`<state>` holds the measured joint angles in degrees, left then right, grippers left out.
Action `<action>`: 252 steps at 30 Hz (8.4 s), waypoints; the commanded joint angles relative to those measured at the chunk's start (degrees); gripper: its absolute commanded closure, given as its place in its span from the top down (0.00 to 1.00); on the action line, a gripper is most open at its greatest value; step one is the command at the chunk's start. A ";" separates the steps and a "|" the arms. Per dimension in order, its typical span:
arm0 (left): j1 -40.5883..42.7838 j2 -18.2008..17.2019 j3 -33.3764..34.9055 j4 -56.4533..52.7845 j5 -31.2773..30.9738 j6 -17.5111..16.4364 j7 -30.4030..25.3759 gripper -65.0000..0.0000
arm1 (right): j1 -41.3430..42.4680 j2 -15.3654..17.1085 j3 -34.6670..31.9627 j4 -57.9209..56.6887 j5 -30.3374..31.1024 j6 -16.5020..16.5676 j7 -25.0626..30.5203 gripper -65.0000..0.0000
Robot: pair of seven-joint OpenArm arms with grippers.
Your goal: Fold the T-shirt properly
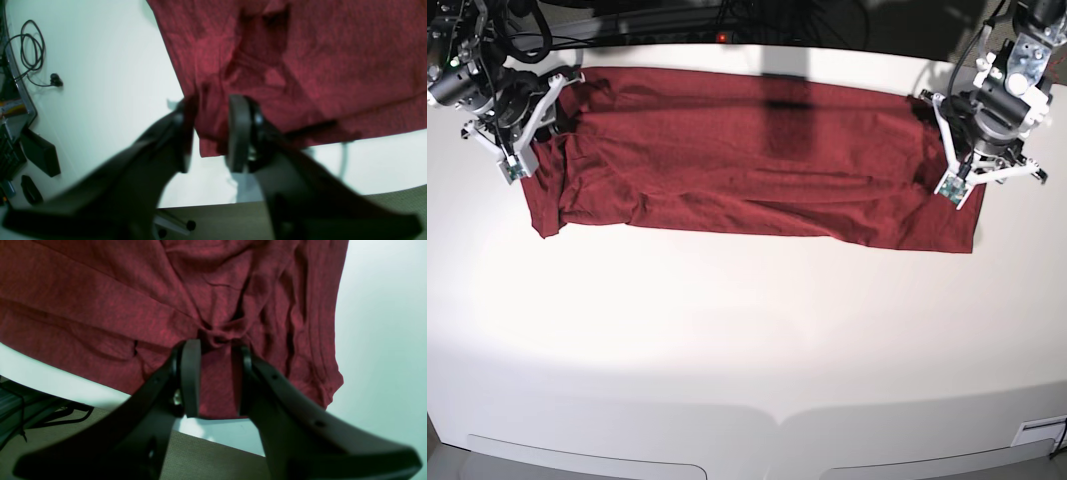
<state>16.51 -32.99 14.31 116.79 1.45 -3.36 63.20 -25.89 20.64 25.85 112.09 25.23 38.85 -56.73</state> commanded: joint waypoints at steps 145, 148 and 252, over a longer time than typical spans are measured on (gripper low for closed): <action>-29.20 9.94 -0.44 -36.06 43.74 25.00 -6.84 0.70 | 39.19 -4.74 -5.29 -38.21 2.45 1.15 12.28 0.26; -29.20 9.94 -0.44 -36.06 43.74 25.00 -6.86 0.70 | 39.19 -4.74 -5.29 -38.21 2.43 1.15 12.28 0.26; -34.49 1.31 -16.09 -74.86 -51.74 -36.64 2.64 0.70 | 8.59 -9.42 -5.22 6.23 17.25 1.15 2.25 0.26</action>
<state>-18.81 -32.16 -2.31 42.37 -54.13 -40.86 61.08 -17.65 10.92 20.32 116.99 41.10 39.72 -55.53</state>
